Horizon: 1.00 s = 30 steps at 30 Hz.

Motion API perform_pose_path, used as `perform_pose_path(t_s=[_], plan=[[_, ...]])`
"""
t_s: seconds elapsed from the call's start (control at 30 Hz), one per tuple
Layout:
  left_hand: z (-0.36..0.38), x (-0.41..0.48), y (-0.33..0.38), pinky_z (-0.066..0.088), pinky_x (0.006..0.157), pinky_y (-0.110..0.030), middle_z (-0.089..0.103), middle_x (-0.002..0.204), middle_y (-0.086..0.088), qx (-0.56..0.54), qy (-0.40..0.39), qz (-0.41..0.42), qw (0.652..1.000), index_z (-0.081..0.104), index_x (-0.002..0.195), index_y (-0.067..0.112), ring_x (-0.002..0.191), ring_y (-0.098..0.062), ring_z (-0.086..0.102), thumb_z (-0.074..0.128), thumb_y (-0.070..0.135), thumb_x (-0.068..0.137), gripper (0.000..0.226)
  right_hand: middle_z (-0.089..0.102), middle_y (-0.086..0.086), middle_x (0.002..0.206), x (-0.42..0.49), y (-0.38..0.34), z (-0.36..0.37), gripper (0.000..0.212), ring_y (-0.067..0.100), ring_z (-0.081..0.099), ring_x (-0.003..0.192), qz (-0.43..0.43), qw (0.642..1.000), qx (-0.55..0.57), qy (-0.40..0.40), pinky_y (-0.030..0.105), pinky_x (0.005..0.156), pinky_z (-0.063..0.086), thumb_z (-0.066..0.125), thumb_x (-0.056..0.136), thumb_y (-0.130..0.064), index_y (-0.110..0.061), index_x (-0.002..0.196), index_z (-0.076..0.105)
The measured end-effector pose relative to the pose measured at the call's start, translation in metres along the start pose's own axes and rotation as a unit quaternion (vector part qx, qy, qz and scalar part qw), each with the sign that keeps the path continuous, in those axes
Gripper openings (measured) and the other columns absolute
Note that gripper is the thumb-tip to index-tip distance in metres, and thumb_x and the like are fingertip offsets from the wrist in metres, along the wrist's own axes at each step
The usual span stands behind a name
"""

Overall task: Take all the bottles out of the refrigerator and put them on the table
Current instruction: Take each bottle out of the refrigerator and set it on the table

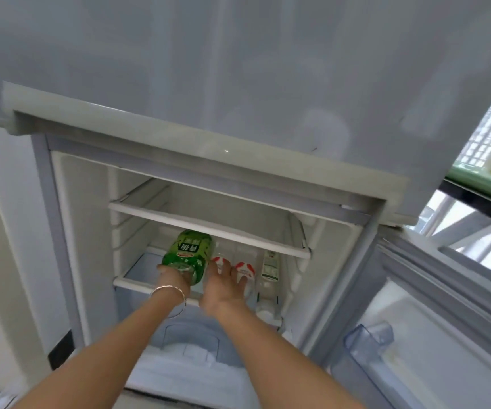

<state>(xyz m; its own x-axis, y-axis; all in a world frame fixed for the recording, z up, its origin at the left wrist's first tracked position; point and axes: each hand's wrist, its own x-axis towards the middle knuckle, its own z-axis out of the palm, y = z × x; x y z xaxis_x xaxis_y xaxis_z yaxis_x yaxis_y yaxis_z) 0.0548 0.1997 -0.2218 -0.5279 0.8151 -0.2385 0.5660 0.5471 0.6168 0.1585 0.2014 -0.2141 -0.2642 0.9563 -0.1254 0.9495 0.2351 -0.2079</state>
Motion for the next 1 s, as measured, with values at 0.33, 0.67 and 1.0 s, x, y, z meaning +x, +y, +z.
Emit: perform_pose_path(t_s=[0.33,0.67,1.0], plan=[[-0.109,-0.075,0.009,0.05,0.084,-0.035,0.068,0.108,-0.02,0.055,0.087,0.1,0.99,0.064,0.104,-0.004,0.104,-0.037,0.064,0.049,0.026,0.094,0.036,0.006,0.014,0.163,-0.076,-0.014,-0.042,0.105,0.034,0.013,0.149,-0.027,0.997,0.074,0.007,0.047,0.12,0.02,0.075,0.078,-0.021,-0.018,0.155,0.005],[-0.194,-0.195,0.052,0.051,0.08,-0.037,0.067,0.099,-0.02,0.093,0.135,0.246,0.955,0.057,0.078,0.01,0.089,-0.033,0.063,0.045,0.049,0.084,0.041,0.052,0.011,0.14,-0.188,-0.039,-0.105,0.086,0.029,0.05,0.129,-0.01,0.963,0.254,0.087,0.038,0.104,0.043,0.083,0.073,-0.027,-0.01,0.14,0.032],[-0.295,-0.345,0.142,0.047,0.08,-0.038,0.068,0.102,-0.009,-0.087,0.194,0.485,0.848,0.062,0.108,0.015,0.094,-0.031,0.061,0.044,0.05,0.086,0.046,0.075,-0.003,0.102,-0.311,-0.008,-0.28,0.049,0.009,0.071,0.087,-0.07,0.908,0.373,0.179,0.023,0.076,0.057,0.083,0.074,-0.026,-0.011,0.117,0.065]])
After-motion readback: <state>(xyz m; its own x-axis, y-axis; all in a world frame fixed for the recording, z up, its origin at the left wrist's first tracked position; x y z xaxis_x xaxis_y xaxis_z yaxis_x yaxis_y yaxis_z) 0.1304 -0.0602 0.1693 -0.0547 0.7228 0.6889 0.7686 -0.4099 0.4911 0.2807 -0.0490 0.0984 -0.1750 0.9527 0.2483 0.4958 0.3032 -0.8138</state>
